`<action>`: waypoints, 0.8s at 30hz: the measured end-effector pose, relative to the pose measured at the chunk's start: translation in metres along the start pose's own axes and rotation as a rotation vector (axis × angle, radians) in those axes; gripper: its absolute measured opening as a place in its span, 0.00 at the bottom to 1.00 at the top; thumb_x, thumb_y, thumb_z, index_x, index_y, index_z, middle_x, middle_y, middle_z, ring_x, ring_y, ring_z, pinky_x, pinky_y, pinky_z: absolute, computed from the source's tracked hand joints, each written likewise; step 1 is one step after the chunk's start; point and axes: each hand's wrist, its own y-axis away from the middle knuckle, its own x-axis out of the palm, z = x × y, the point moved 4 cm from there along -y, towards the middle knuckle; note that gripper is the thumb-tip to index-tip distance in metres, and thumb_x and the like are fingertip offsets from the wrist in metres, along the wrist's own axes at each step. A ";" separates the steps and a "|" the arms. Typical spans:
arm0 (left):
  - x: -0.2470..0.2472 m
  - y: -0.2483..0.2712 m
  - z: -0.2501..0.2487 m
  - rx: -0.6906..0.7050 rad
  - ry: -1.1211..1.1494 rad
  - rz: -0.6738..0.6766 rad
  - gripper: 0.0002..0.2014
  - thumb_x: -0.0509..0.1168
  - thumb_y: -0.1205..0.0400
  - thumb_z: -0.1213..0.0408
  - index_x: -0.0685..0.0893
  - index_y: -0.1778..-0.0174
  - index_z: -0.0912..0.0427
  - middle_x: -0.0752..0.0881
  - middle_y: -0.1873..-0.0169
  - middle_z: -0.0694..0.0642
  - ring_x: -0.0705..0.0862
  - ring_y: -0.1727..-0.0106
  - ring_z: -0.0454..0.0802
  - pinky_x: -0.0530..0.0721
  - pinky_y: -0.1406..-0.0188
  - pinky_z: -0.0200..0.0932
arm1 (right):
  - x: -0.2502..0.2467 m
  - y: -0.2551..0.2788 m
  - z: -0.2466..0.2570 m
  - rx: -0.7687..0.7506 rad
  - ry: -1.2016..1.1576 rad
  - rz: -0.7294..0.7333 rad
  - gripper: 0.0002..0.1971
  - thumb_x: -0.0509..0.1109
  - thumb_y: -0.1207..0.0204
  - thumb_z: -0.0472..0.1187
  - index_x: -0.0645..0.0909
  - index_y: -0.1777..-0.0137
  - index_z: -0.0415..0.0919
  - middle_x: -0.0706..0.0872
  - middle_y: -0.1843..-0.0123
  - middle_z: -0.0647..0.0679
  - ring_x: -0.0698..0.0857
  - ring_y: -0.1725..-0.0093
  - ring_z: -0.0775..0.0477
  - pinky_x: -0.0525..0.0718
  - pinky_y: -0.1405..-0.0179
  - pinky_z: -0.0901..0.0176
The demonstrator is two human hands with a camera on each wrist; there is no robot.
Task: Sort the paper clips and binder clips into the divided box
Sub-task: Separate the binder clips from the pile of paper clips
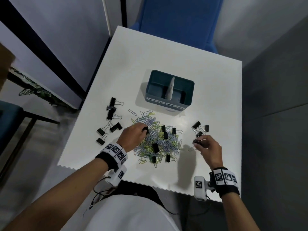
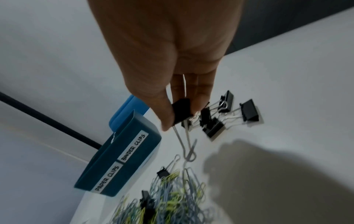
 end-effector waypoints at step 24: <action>-0.036 0.037 0.020 -0.044 -0.134 0.031 0.17 0.67 0.19 0.56 0.80 0.36 0.55 0.82 0.41 0.54 0.81 0.41 0.52 0.85 0.49 0.54 | 0.035 0.006 0.063 0.064 -0.577 0.077 0.08 0.76 0.27 0.27 0.83 0.52 0.37 0.80 0.63 0.41 0.81 0.64 0.47 0.83 0.70 0.57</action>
